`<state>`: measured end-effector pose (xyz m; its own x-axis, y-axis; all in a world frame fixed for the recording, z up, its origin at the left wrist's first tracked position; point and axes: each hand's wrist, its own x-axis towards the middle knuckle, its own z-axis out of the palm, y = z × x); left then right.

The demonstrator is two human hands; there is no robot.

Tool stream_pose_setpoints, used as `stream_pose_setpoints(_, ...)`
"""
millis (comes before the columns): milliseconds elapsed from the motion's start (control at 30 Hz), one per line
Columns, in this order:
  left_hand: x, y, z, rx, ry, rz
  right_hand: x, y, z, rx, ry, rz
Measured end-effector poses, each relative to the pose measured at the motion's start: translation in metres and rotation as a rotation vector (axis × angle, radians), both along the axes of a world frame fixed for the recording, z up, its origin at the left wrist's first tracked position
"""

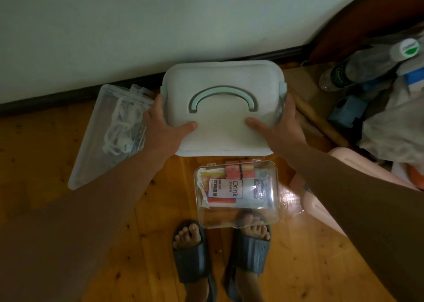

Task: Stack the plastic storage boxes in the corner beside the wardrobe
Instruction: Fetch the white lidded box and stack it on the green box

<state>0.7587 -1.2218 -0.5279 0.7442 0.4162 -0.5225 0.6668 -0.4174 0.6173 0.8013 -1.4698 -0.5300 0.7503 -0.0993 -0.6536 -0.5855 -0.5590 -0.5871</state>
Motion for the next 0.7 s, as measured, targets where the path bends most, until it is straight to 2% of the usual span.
stream_pose_setpoints(467,-0.007,-0.004,0.019,-0.169,0.018,0.125,-0.010,-0.012,0.021,0.015,-0.044,-0.028)
stream_pose_setpoints(700,-0.008,-0.004,0.049,-0.155,-0.004,0.130,-0.009,-0.013,0.051,-0.003,-0.072,-0.007)
